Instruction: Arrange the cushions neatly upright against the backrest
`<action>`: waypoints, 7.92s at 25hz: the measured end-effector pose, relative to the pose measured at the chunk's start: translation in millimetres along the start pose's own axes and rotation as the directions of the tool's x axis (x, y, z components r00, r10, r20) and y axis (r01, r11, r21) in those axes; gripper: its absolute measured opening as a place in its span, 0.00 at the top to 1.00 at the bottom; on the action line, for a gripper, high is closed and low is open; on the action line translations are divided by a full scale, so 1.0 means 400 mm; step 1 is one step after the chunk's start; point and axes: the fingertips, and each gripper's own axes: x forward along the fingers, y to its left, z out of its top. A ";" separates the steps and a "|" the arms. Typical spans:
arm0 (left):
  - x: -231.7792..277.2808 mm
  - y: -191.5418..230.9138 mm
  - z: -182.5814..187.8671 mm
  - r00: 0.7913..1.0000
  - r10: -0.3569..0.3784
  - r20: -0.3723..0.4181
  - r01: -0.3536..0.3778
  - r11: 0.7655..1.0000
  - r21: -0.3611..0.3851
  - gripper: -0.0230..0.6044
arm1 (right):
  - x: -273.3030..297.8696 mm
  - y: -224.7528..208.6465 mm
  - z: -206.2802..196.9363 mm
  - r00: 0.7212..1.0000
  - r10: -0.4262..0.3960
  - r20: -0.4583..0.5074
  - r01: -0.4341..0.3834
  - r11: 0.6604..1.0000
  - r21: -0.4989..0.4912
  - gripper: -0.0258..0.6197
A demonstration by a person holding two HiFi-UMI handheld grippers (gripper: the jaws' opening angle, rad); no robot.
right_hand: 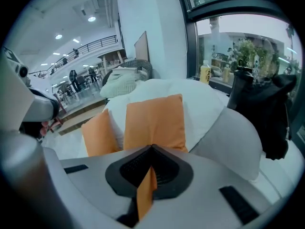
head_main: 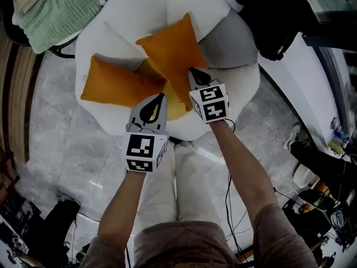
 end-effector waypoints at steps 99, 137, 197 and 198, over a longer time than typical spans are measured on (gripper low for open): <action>-0.032 0.140 -0.113 0.998 0.024 -0.050 -0.031 0.989 -0.145 0.95 | 0.175 0.140 0.130 0.987 0.157 0.041 -0.159 0.986 0.051 0.93; -0.326 0.305 -0.293 0.952 0.305 0.008 -0.269 0.852 -0.450 0.96 | 0.263 0.609 0.041 0.906 0.377 -0.193 -0.420 0.854 -0.305 0.70; -0.241 0.180 -0.144 0.993 0.119 0.007 -0.111 0.946 -0.304 0.96 | 0.158 0.404 0.236 0.976 0.212 0.053 -0.210 0.977 -0.043 0.93; -0.237 0.178 -0.138 0.993 0.115 0.006 -0.108 0.948 -0.300 0.96 | 0.157 0.397 0.247 0.976 0.208 0.062 -0.206 0.978 -0.032 0.93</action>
